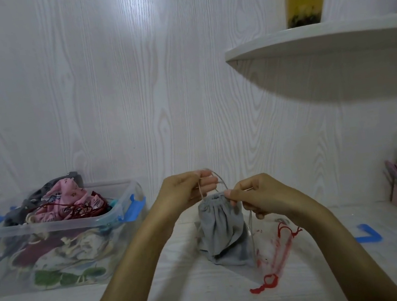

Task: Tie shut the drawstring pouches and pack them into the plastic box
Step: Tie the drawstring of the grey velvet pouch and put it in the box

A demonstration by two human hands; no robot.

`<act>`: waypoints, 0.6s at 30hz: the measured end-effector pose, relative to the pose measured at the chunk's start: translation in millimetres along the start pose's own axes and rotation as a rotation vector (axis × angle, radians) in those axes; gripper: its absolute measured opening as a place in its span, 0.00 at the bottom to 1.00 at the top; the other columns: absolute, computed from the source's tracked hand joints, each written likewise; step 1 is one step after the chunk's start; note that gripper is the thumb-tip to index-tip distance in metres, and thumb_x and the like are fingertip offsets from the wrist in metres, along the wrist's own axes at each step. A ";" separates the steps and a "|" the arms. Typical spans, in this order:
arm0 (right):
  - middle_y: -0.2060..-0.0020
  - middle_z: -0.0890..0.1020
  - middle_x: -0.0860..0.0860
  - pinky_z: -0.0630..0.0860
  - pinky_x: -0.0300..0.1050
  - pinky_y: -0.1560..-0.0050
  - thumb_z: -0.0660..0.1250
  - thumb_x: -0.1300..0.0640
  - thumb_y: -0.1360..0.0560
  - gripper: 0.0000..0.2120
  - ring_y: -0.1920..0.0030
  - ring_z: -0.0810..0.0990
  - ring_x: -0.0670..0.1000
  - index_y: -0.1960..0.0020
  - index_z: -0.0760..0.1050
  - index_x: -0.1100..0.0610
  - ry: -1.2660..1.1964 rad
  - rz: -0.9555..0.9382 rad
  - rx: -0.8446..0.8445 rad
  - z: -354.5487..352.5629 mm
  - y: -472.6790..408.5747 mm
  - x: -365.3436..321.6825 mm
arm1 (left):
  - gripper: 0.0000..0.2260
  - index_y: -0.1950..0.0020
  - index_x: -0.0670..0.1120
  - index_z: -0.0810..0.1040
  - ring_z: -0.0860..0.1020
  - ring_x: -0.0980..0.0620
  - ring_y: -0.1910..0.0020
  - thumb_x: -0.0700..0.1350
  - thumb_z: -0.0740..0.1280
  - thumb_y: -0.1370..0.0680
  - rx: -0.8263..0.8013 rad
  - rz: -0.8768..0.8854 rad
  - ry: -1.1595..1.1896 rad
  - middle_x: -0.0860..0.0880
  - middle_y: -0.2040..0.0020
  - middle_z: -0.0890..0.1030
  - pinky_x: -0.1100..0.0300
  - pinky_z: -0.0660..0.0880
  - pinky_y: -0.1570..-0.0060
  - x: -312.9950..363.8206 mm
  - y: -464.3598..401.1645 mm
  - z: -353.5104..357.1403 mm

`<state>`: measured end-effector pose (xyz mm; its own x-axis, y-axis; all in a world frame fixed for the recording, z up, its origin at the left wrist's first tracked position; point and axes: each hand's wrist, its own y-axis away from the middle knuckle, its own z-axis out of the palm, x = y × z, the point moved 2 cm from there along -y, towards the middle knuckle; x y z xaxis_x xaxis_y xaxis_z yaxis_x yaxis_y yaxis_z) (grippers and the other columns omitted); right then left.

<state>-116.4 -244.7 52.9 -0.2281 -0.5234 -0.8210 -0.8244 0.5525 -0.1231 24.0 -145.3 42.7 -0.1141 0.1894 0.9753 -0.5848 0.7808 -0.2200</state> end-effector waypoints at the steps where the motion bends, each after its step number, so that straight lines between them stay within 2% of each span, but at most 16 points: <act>1: 0.80 0.70 0.43 0.66 0.34 0.72 0.66 0.49 0.24 0.15 0.77 0.66 0.42 0.66 0.78 0.55 0.011 0.008 -0.019 0.5 0.4 0.2 | 0.11 0.48 0.44 0.81 0.84 0.57 0.56 0.43 0.59 0.19 -0.017 -0.046 0.120 0.50 0.56 0.86 0.66 0.79 0.56 2.3 0.7 -0.4; 3: 0.78 0.70 0.45 0.66 0.33 0.72 0.66 0.49 0.25 0.14 0.77 0.66 0.42 0.65 0.78 0.55 0.033 0.031 -0.071 0.6 1.3 0.2 | 0.10 0.48 0.44 0.80 0.83 0.58 0.63 0.43 0.59 0.19 -0.052 -0.109 0.283 0.53 0.62 0.84 0.63 0.80 0.53 4.3 0.6 -2.4; 4: 0.77 0.71 0.46 0.67 0.33 0.71 0.66 0.48 0.25 0.14 0.76 0.66 0.42 0.64 0.79 0.55 0.052 0.037 -0.105 -0.1 2.4 -0.2 | 0.10 0.48 0.44 0.80 0.79 0.59 0.68 0.43 0.59 0.19 -0.066 -0.125 0.272 0.54 0.67 0.81 0.63 0.80 0.54 4.4 0.8 -3.2; 6: 0.75 0.73 0.47 0.67 0.34 0.70 0.66 0.48 0.24 0.13 0.76 0.67 0.42 0.61 0.81 0.55 0.101 0.045 -0.177 -2.9 5.8 -1.5 | 0.10 0.48 0.45 0.82 0.71 0.60 0.74 0.44 0.61 0.20 -0.098 -0.136 0.053 0.55 0.72 0.74 0.66 0.75 0.59 3.5 3.0 -2.2; 8: 0.73 0.75 0.47 0.66 0.35 0.69 0.65 0.47 0.24 0.14 0.74 0.67 0.43 0.59 0.82 0.55 0.152 0.054 -0.229 -8.3 10.1 -2.7 | 0.09 0.49 0.47 0.84 0.68 0.60 0.75 0.46 0.64 0.22 -0.160 -0.133 -0.229 0.55 0.71 0.72 0.66 0.71 0.60 2.8 6.8 3.6; 11: 0.72 0.76 0.46 0.65 0.35 0.66 0.64 0.45 0.25 0.15 0.73 0.67 0.43 0.64 0.81 0.53 0.195 0.068 -0.249 -20.1 17.7 -2.5 | 0.09 0.51 0.50 0.85 0.75 0.59 0.66 0.49 0.66 0.23 -0.293 -0.111 -0.470 0.56 0.66 0.79 0.64 0.73 0.50 -2.8 10.3 12.3; 14: 0.73 0.76 0.45 0.66 0.35 0.61 0.63 0.45 0.24 0.17 0.73 0.69 0.40 0.68 0.77 0.52 0.165 0.066 -0.162 -31.9 20.7 -1.5 | 0.10 0.46 0.50 0.84 0.80 0.58 0.48 0.48 0.64 0.21 -0.448 -0.117 -0.552 0.57 0.52 0.84 0.66 0.73 0.43 -11.0 11.0 19.3; 18: 0.71 0.76 0.44 0.66 0.35 0.59 0.62 0.44 0.25 0.18 0.67 0.70 0.43 0.68 0.75 0.52 0.073 0.005 0.031 -31.8 16.2 -5.3 | 0.14 0.40 0.47 0.80 0.79 0.55 0.43 0.50 0.62 0.20 -0.684 -0.067 -0.647 0.53 0.45 0.83 0.59 0.73 0.37 -19.1 18.0 32.0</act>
<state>-145.0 -253.7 73.0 -0.2707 -0.5655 -0.7791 -0.8070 0.5745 -0.1367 -10.1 -153.9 20.8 -0.6411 -0.0760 0.7637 -0.0317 0.9969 0.0726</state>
